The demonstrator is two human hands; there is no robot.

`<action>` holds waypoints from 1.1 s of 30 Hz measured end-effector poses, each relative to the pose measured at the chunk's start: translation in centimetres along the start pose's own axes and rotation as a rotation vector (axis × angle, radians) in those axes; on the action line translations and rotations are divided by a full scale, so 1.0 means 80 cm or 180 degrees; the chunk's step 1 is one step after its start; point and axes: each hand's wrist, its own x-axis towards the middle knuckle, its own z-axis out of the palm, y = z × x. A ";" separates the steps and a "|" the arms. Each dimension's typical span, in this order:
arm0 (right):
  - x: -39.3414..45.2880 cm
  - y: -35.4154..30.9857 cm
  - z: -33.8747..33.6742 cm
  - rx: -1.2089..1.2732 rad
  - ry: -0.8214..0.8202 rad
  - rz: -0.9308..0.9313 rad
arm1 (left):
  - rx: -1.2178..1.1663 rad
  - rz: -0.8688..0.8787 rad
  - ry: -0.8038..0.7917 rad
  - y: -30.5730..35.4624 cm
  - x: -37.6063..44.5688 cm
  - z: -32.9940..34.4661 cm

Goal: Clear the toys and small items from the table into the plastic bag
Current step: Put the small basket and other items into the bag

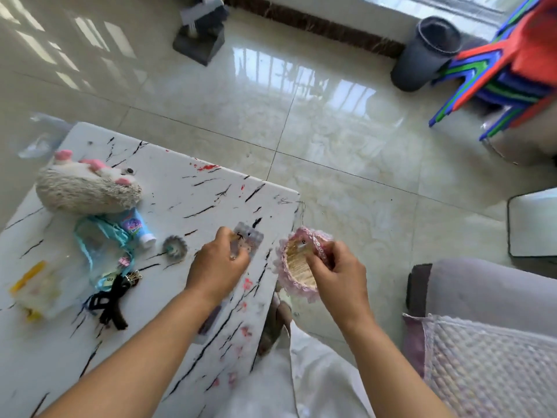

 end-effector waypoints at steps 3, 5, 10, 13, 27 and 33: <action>-0.053 0.018 -0.044 -0.0133 0.0240 0.0078 | -0.0088 0.0141 -0.0184 0.029 -0.045 0.011; -0.088 0.030 -0.076 -0.0113 0.0491 0.0143 | -0.0120 0.0292 -0.0384 0.051 -0.075 0.023; -0.170 0.073 -0.145 -0.0047 0.0917 0.0446 | -0.0117 0.0542 -0.0840 0.102 -0.137 0.058; -0.219 0.100 -0.183 -0.0022 0.1238 0.0695 | -0.0156 0.0725 -0.0855 0.131 -0.175 0.077; -0.550 0.245 -0.316 0.0546 0.2967 0.1584 | 0.0146 0.2011 -0.1883 0.250 -0.439 0.227; -0.745 0.334 -0.339 0.0719 0.3414 0.1880 | 0.0112 0.1546 -0.3234 0.238 -0.621 0.318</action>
